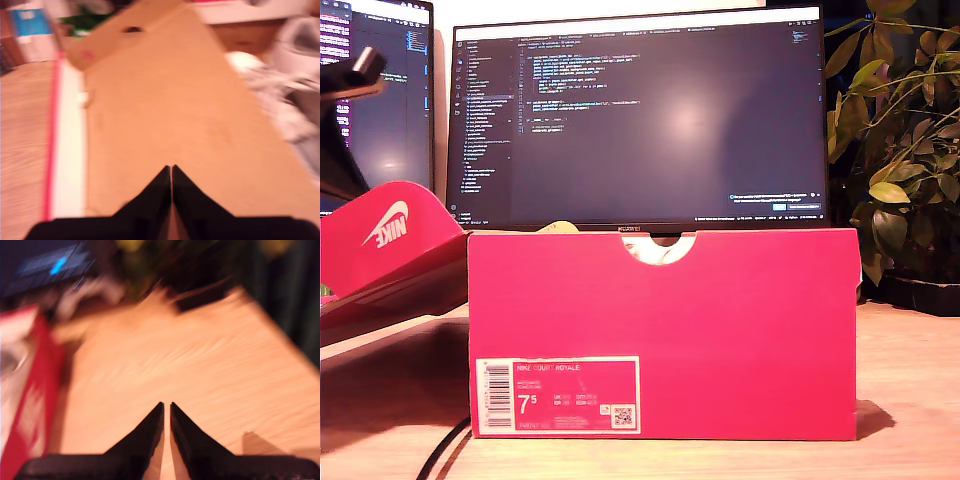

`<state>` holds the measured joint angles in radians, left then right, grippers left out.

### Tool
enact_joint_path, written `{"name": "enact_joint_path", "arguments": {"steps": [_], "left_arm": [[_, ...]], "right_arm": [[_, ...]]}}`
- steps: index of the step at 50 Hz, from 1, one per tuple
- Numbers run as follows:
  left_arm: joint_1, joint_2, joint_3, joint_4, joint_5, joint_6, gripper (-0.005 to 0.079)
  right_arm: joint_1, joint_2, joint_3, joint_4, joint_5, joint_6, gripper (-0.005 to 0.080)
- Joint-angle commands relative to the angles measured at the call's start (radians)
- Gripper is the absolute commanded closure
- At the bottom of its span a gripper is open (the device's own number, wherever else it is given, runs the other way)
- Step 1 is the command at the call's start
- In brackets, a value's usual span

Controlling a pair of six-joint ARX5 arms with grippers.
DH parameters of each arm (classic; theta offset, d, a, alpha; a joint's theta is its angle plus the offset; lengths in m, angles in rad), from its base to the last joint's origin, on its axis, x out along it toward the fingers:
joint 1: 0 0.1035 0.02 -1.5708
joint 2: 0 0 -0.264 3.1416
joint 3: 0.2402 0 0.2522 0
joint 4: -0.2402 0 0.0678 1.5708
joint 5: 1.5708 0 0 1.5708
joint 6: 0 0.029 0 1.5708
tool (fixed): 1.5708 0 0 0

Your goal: Pack the white shoes by picking the first shoe and placing it inside the red shoebox, left side, then picking and rotating the second shoe and placing it in the shoebox

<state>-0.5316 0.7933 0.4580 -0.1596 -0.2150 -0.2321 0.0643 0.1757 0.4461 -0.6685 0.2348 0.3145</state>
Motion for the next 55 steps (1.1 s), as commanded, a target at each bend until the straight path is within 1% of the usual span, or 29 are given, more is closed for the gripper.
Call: {"name": "enact_joint_path", "arguments": {"steps": [1, 13, 19, 25, 30, 38, 46, 55], "left_arm": [[0.013, -0.016, 0.004, 0.030, 0.006, 0.004, 0.0761], [0.060, -0.051, 0.004, 0.035, 0.010, 0.005, 0.0761], [0.076, -0.075, 0.004, 0.034, 0.010, 0.004, 0.0761], [0.088, -0.087, 0.004, 0.037, 0.010, 0.005, 0.0761], [0.100, -0.089, 0.004, 0.041, 0.010, 0.004, 0.0761], [0.107, -0.093, 0.004, 0.055, 0.010, 0.004, 0.0761], [0.107, -0.093, 0.004, 0.056, 0.010, 0.004, 0.0761], [0.107, -0.093, 0.004, 0.055, 0.010, 0.004, 0.0761]], "right_arm": [[-0.021, -0.019, -0.009, 0.006, 0.000, 0.003, 0.0762], [-0.072, -0.098, -0.015, 0.010, -0.002, 0.003, 0.0762], [-0.101, -0.148, -0.058, 0.013, -0.009, 0.002, 0.0762], [-0.111, -0.174, -0.115, 0.038, -0.017, 0.002, 0.0762], [-0.108, -0.174, -0.138, 0.094, -0.018, 0.001, 0.0762], [-0.079, -0.174, -0.176, 0.092, -0.018, 0.001, 0.0762], [-0.034, -0.174, -0.233, 0.095, -0.019, 0.001, 0.0762], [-0.026, -0.174, -0.281, 0.095, -0.019, 0.001, 0.0762]]}}
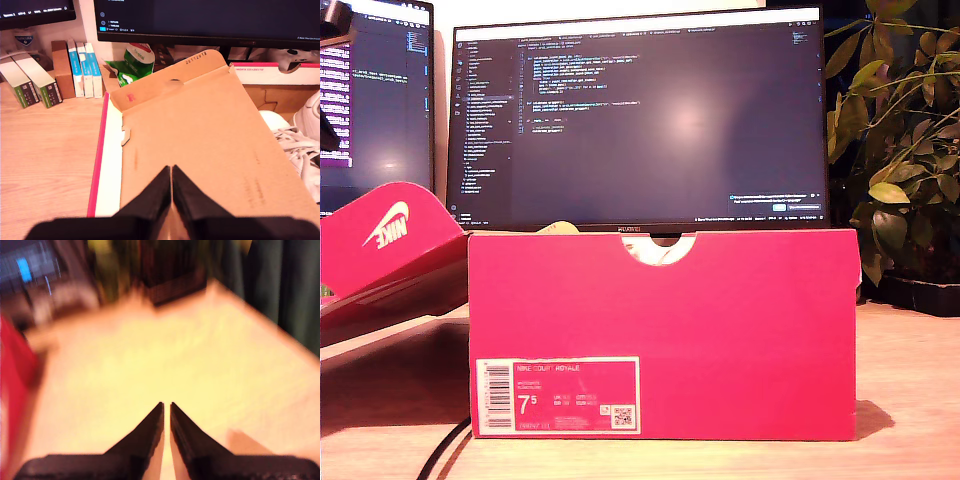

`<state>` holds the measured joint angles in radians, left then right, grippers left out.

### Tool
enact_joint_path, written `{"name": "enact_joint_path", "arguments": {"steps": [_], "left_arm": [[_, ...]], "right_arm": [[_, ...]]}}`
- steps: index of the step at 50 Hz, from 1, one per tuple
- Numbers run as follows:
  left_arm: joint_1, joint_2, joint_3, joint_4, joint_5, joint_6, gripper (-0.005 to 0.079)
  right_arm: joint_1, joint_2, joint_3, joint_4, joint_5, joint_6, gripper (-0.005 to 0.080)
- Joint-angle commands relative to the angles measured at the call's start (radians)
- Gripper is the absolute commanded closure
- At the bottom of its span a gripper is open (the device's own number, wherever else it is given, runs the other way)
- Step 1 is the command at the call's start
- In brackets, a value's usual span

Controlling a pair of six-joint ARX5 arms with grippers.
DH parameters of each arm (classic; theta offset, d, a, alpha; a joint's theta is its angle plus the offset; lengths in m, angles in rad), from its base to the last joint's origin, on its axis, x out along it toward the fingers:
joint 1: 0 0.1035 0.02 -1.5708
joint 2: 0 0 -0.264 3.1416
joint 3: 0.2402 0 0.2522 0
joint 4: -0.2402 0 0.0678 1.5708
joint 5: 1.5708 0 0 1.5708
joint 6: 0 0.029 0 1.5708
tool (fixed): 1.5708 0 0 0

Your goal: Pack the white shoes by picking the first shoe and placing it inside the red shoebox, left side, then picking and rotating the second shoe and placing it in the shoebox

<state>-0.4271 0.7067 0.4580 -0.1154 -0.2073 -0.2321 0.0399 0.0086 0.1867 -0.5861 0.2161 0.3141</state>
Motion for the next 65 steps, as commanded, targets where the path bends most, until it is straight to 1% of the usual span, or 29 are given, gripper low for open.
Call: {"name": "enact_joint_path", "arguments": {"steps": [1, 15, 26, 32, 34, 36, 39, 42, 65], "left_arm": [[0.003, -0.007, 0.004, 0.011, 0.002, 0.004, 0.0761], [0.003, -0.008, 0.004, 0.012, 0.002, 0.004, 0.0761], [0.003, -0.009, 0.004, 0.026, 0.002, 0.004, 0.0761], [0.003, -0.009, 0.004, 0.054, 0.002, 0.004, 0.0761], [0.003, -0.009, 0.004, 0.058, 0.002, 0.004, 0.0761], [0.003, -0.009, 0.004, 0.060, 0.002, 0.004, 0.0761], [0.003, -0.009, 0.004, 0.061, 0.002, 0.004, 0.0761], [0.003, -0.009, 0.004, 0.063, 0.002, 0.004, 0.0761], [0.003, -0.014, 0.004, 0.064, 0.002, 0.004, 0.0761]], "right_arm": [[-0.002, -0.007, -0.029, 0.013, 0.000, 0.002, 0.0762], [-0.005, -0.007, -0.063, 0.008, -0.005, 0.002, 0.0762], [-0.040, -0.007, -0.063, 0.004, -0.008, 0.002, 0.0762], [-0.042, -0.007, -0.063, 0.003, -0.007, 0.005, 0.0762], [-0.042, -0.007, -0.063, -0.023, -0.034, 0.098, 0.0762], [-0.042, -0.007, -0.063, -0.042, -0.062, 0.144, 0.0762], [-0.042, -0.007, -0.063, -0.034, -0.092, 0.131, 0.0762], [-0.043, -0.007, -0.063, -0.032, -0.099, 0.131, 0.0762], [-0.050, -0.007, -0.063, -0.033, -0.103, 0.131, 0.0762]]}}
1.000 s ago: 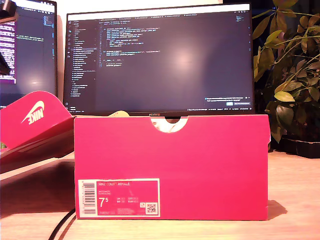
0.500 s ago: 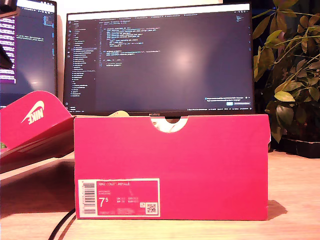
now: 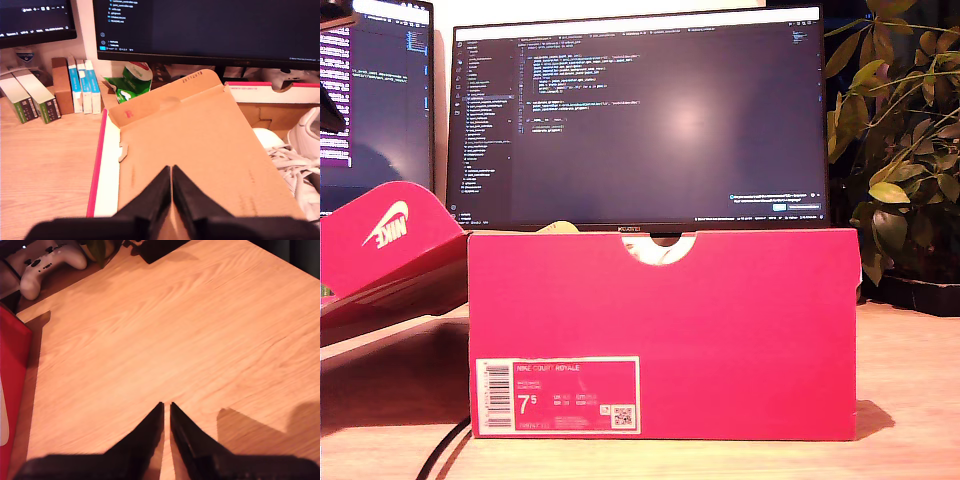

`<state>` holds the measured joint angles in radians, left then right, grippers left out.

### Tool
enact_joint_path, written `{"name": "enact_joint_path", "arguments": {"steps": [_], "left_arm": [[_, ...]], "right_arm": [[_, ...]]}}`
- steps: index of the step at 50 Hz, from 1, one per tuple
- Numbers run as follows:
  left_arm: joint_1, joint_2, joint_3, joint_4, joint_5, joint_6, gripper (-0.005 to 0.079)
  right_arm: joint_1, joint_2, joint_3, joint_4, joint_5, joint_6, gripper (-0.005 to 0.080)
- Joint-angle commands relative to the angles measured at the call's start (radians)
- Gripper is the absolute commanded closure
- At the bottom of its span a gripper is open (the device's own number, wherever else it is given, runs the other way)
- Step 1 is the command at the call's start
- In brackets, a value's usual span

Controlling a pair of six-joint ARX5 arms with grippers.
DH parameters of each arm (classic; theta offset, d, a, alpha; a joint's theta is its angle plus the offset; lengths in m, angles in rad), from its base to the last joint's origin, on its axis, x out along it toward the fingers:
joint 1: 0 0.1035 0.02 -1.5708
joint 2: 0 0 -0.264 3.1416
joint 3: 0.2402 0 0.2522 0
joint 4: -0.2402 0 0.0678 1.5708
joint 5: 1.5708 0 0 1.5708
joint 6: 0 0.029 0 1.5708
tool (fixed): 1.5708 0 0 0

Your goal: Pack the white shoes by picking the first shoe and placing it inside the red shoebox, left side, then picking and rotating the second shoe and placing it in the shoebox

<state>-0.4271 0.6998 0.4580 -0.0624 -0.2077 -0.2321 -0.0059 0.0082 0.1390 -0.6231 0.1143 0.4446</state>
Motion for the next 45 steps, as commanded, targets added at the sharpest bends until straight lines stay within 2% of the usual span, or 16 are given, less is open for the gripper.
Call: {"name": "enact_joint_path", "arguments": {"steps": [1, 12, 15, 16, 22, 24, 31, 45], "left_arm": [[0.003, -0.007, 0.004, 0.011, 0.002, 0.004, 0.0761], [0.003, -0.008, 0.004, 0.011, 0.002, 0.004, 0.0761], [0.003, -0.008, 0.004, 0.011, 0.002, 0.004, 0.0761], [0.003, -0.008, 0.004, 0.011, 0.002, 0.004, 0.0761], [0.003, -0.008, 0.004, 0.011, 0.002, 0.004, 0.0761], [0.003, -0.008, 0.004, 0.011, 0.002, 0.004, 0.0761], [0.003, -0.008, 0.004, 0.009, 0.002, 0.004, 0.0761], [0.003, -0.008, 0.004, 0.000, 0.002, 0.004, 0.0761]], "right_arm": [[-0.005, -0.006, -0.015, 0.005, -0.002, 0.001, 0.0762], [-0.005, -0.006, -0.015, 0.012, -0.001, 0.002, 0.0762], [-0.005, -0.006, -0.015, 0.029, 0.024, -0.004, 0.0762], [-0.005, -0.006, -0.015, 0.035, 0.034, -0.074, 0.0762], [-0.006, -0.006, -0.015, 0.048, 0.103, -0.175, 0.0762], [-0.005, -0.006, -0.015, 0.054, 0.106, -0.192, 0.0762], [-0.005, -0.006, -0.015, 0.064, 0.105, -0.439, 0.0762], [-0.005, -0.006, -0.015, 0.063, 0.105, -0.463, 0.0762]]}}
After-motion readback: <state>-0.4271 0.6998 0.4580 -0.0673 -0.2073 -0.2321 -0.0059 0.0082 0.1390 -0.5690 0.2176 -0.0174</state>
